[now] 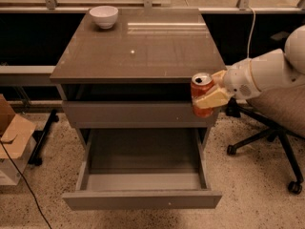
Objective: Place coke can into middle drawer
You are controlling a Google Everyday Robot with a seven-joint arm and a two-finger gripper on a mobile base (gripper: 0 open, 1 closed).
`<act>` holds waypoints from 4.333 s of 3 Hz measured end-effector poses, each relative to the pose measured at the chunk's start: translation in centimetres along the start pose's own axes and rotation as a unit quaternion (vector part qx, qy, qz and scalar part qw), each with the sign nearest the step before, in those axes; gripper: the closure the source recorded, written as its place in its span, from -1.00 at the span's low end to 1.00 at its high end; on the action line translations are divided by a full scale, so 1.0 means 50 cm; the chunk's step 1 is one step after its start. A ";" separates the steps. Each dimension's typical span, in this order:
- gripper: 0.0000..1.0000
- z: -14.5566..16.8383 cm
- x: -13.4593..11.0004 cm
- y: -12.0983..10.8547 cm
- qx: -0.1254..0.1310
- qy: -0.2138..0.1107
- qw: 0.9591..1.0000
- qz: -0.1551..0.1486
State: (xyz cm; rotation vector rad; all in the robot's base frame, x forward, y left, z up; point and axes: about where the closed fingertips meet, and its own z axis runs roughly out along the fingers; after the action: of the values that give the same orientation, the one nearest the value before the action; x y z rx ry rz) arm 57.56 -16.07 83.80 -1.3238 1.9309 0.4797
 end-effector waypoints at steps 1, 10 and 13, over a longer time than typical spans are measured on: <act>1.00 0.046 0.034 0.027 -0.002 -0.019 1.000 -0.004; 1.00 0.338 0.353 0.074 0.024 -0.030 0.999 0.037; 1.00 0.449 0.459 0.102 0.008 -0.073 0.994 0.078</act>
Offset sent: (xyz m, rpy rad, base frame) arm -0.0037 0.0188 -0.0974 0.0383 -0.0447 -0.0039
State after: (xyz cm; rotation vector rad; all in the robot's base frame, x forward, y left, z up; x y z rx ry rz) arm 56.39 -13.87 51.38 -1.1020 1.9191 0.6201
